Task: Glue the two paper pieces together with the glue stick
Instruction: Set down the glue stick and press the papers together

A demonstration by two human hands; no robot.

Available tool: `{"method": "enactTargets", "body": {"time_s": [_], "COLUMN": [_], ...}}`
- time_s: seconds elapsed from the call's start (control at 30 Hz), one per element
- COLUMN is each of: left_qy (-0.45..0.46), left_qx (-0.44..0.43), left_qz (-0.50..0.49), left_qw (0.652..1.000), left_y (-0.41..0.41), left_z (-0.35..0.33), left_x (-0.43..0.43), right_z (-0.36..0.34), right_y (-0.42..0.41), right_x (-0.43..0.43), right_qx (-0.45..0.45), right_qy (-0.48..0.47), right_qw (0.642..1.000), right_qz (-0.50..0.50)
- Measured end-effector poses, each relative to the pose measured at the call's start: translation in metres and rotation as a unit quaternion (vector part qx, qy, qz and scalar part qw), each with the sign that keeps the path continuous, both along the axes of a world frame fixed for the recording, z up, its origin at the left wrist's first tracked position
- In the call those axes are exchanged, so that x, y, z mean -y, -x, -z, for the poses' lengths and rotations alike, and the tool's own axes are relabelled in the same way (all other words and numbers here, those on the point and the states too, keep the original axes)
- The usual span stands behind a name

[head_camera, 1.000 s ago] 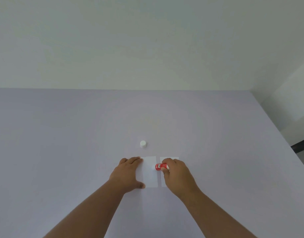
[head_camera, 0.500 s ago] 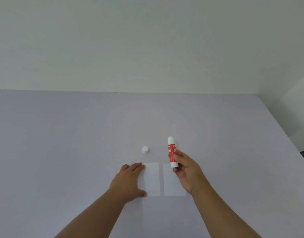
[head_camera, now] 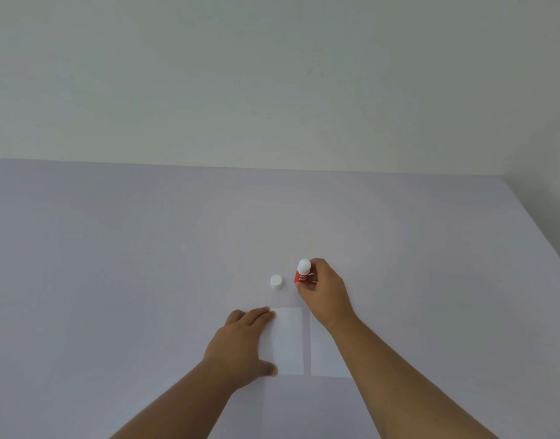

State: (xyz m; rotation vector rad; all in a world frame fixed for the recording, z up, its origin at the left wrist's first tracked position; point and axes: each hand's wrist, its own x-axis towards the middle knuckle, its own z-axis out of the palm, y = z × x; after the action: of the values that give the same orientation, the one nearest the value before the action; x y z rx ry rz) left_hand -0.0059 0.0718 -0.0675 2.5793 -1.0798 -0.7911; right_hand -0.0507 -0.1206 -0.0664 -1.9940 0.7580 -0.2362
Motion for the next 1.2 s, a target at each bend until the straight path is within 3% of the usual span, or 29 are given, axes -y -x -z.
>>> {"method": "enactTargets", "body": {"time_s": [0.5, 0.67, 0.83, 1.0, 1.2], "left_qy": [-0.007, -0.010, -0.012, -0.008, 0.003], "left_qx": [0.001, -0.002, 0.001, 0.010, 0.015], "left_qz": [0.007, 0.016, 0.028, 0.034, 0.030], "left_qw": [1.000, 1.000, 1.000, 0.999, 0.999], "left_y": [0.000, -0.001, -0.002, -0.002, -0.002], "left_z": [-0.001, -0.004, -0.007, -0.006, -0.003], "left_x": [0.000, -0.002, -0.004, -0.007, -0.010], "right_z": [-0.003, -0.014, -0.016, -0.018, -0.019], "right_y": [0.008, 0.032, 0.057, 0.060, 0.057], "right_x": [-0.004, -0.014, -0.043, -0.059, -0.065], "right_qx": [0.003, -0.062, -0.191, -0.207, -0.193], "right_qy": [0.018, 0.028, 0.026, 0.023, -0.065], "right_qw": [1.000, 0.993, 0.981, 0.978, 0.976], "right_qz": [0.013, 0.101, 0.026, 0.008, 0.083]}}
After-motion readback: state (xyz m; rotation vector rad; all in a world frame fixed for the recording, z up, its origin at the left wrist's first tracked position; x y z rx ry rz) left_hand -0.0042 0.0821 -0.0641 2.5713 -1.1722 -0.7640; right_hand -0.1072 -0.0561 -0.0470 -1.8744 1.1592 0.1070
